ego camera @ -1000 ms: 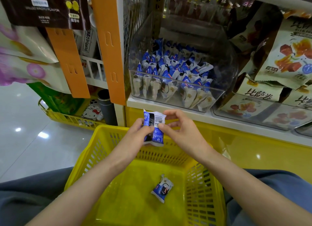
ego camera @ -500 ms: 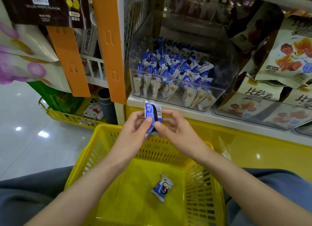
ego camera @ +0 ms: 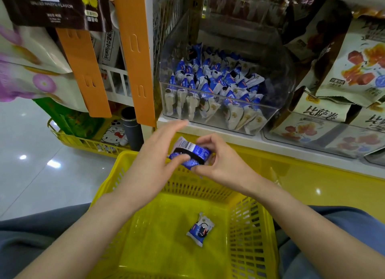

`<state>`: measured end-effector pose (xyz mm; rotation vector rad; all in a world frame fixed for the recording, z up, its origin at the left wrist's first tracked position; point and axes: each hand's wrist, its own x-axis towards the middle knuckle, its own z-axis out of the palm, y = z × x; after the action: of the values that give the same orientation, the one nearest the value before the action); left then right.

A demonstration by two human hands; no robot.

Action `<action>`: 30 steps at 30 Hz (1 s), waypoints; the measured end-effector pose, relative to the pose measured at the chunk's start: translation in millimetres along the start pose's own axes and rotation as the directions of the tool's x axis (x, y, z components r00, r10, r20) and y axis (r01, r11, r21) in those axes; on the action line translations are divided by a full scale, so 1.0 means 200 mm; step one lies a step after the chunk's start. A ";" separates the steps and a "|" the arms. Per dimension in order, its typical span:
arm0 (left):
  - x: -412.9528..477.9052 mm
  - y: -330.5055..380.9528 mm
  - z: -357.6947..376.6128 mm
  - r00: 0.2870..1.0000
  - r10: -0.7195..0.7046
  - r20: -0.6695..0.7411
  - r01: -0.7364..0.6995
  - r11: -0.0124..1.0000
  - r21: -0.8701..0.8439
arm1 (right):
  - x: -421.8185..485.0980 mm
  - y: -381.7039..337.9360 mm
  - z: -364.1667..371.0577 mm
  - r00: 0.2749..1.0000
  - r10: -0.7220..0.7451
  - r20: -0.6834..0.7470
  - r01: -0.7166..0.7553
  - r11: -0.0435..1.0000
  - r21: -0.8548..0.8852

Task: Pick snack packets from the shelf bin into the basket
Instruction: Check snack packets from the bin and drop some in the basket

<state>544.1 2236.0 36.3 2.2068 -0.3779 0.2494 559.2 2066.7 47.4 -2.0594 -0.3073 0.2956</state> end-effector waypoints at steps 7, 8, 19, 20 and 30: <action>-0.03 0.01 -0.02 0.967 0.134 0.216 -0.161 0.981 0.112 | -0.01 -0.01 -0.01 0.991 0.111 0.076 -0.115 0.992 0.046; -0.02 0.01 -0.02 0.975 0.120 0.186 -0.138 0.987 0.086 | -0.01 -0.02 -0.01 0.988 0.137 0.066 -0.145 0.979 0.145; -0.06 0.06 0.06 0.991 -0.118 0.065 0.103 0.974 0.200 | -0.03 0.02 0.12 0.948 0.313 -0.048 -0.237 0.800 0.551; -0.06 0.05 0.06 0.991 -0.121 0.052 0.109 0.976 0.189 | -0.03 0.02 0.12 0.953 0.301 -0.043 -0.228 0.801 0.554; -0.05 -0.01 0.07 0.993 -0.119 0.007 0.117 0.983 0.143 | 0.00 0.05 0.15 0.976 0.198 -0.094 -0.136 0.885 0.446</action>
<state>536.6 2227.9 24.3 2.3636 -0.2428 0.1999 549.6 2087.3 24.8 -1.6491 0.0266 0.2958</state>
